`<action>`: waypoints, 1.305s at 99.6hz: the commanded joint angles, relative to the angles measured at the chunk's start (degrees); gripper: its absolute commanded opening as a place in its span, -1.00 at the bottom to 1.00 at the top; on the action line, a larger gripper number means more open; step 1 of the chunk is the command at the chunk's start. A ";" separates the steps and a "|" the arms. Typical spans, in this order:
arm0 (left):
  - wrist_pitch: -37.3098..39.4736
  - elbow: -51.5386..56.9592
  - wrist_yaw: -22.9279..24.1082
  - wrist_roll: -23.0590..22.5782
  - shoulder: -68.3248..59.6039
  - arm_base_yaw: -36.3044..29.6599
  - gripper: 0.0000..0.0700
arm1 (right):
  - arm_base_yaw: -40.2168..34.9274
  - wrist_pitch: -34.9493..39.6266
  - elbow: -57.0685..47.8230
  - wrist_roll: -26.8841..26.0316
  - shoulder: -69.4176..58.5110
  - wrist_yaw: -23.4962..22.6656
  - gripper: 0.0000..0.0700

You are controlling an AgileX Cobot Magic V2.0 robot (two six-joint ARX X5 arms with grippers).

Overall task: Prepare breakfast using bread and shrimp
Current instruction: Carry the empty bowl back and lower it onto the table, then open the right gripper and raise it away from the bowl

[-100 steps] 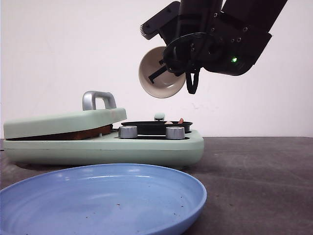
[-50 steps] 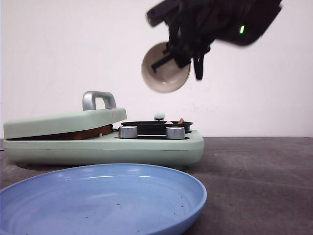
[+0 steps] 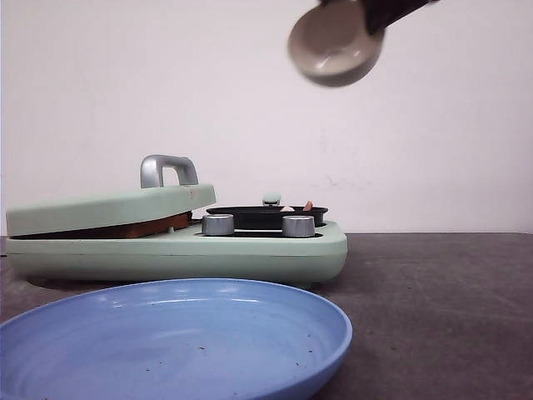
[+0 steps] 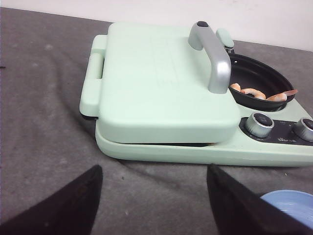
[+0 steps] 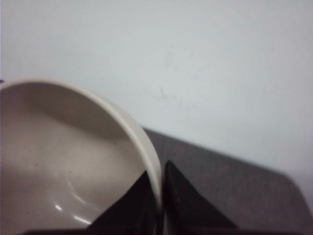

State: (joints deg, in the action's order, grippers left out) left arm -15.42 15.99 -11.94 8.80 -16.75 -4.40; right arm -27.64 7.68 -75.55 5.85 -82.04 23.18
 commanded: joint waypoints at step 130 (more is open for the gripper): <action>0.42 0.22 0.13 1.38 -0.04 -0.11 0.01 | 23.76 39.82 -14.45 -16.96 -33.46 -36.15 -1.00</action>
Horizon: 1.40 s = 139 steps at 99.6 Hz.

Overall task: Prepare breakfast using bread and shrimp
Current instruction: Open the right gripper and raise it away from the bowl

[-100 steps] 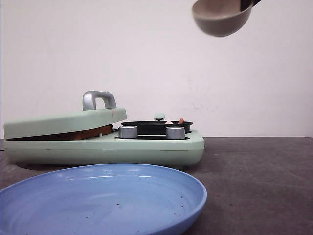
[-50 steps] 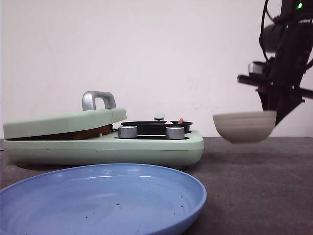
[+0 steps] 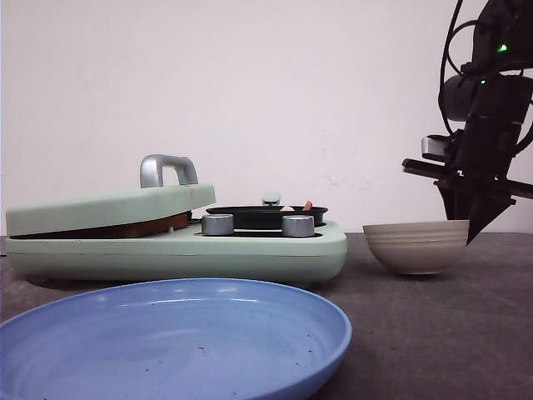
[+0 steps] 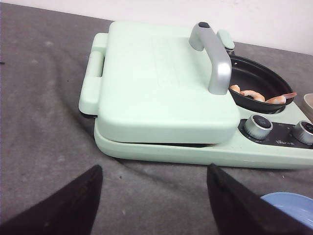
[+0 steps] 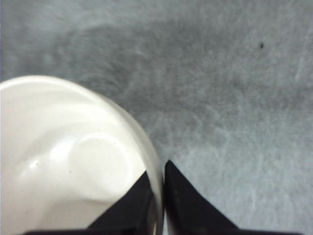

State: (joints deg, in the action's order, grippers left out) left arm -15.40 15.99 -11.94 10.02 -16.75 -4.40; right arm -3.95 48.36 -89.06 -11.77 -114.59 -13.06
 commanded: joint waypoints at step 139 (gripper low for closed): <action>-0.07 0.22 0.09 1.90 -0.04 -0.11 0.01 | -0.61 -3.54 -0.94 7.65 29.64 -0.68 0.19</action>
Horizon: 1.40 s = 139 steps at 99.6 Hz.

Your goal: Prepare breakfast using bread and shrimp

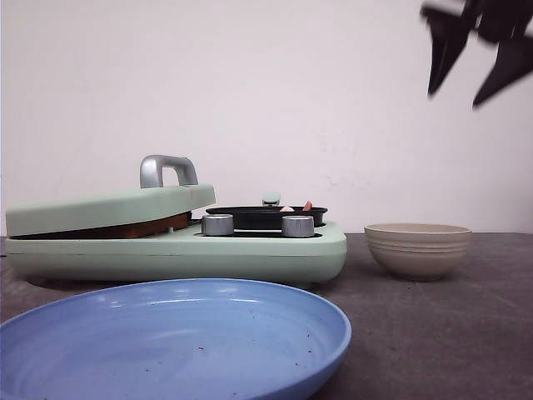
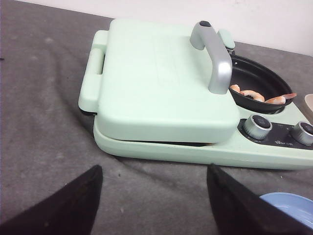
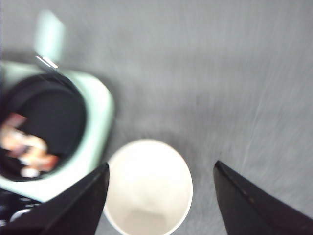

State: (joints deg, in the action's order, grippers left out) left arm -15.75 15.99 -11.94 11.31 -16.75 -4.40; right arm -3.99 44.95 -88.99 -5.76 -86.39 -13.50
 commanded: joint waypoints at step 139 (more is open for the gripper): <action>-4.02 0.24 -4.85 5.81 -0.04 -0.11 0.01 | -6.56 -20.44 66.10 -7.82 66.34 -1.18 -0.98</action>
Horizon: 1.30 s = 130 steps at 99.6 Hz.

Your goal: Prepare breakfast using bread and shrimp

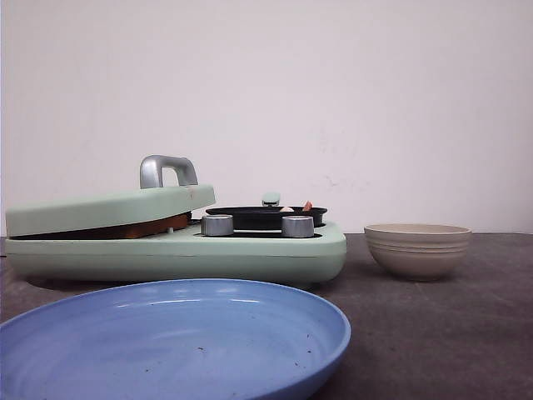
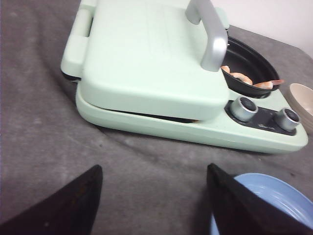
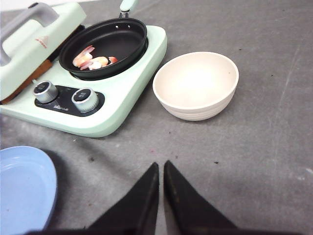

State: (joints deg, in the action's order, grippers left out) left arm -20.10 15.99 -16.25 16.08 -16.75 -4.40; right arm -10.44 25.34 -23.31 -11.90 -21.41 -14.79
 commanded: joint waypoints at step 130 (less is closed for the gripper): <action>6.40 0.24 -0.68 -1.84 2.58 -0.11 -0.99 | -1.38 -4.31 7.17 -1.16 4.44 1.77 -0.98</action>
State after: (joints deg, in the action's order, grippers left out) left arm -14.72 15.99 -17.28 13.63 -15.25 -4.40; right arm -11.31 22.37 -16.99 -12.29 -16.93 -13.23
